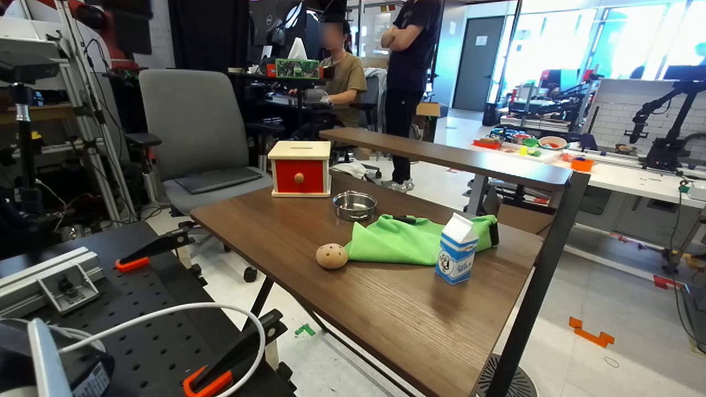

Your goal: Open the drawer

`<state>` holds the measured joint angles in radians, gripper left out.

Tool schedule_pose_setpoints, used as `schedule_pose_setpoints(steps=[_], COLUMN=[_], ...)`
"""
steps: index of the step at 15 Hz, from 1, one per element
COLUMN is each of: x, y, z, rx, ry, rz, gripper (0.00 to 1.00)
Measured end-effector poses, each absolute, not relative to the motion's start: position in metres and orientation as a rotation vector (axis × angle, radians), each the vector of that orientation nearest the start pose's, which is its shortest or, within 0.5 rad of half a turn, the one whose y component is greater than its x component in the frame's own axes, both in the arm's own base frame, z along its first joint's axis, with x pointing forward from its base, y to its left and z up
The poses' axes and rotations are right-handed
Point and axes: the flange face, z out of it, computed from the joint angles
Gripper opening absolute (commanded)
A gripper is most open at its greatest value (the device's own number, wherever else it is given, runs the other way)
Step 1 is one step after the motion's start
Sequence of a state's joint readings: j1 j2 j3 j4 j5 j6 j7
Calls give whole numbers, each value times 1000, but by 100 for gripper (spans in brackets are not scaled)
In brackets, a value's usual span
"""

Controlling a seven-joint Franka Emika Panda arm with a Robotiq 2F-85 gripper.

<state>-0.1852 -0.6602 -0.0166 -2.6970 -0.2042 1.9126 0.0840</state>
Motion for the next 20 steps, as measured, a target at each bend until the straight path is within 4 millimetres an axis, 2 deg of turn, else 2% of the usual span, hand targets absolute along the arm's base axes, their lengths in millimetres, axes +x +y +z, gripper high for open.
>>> schedule_pose_setpoints(steps=[7,9,11,14,17,20], x=[317,318,326,352,384,421], y=[-79,-76,-68,-49,-21,14], z=[418,410,389,345,303,273], rx=[-3290,-3291,-3285,-3271,-3242,-3198], ry=[327,308,301,267,169,17], rz=[223,222,196,148,146,229], gripper=[100,100,100,100,100,100])
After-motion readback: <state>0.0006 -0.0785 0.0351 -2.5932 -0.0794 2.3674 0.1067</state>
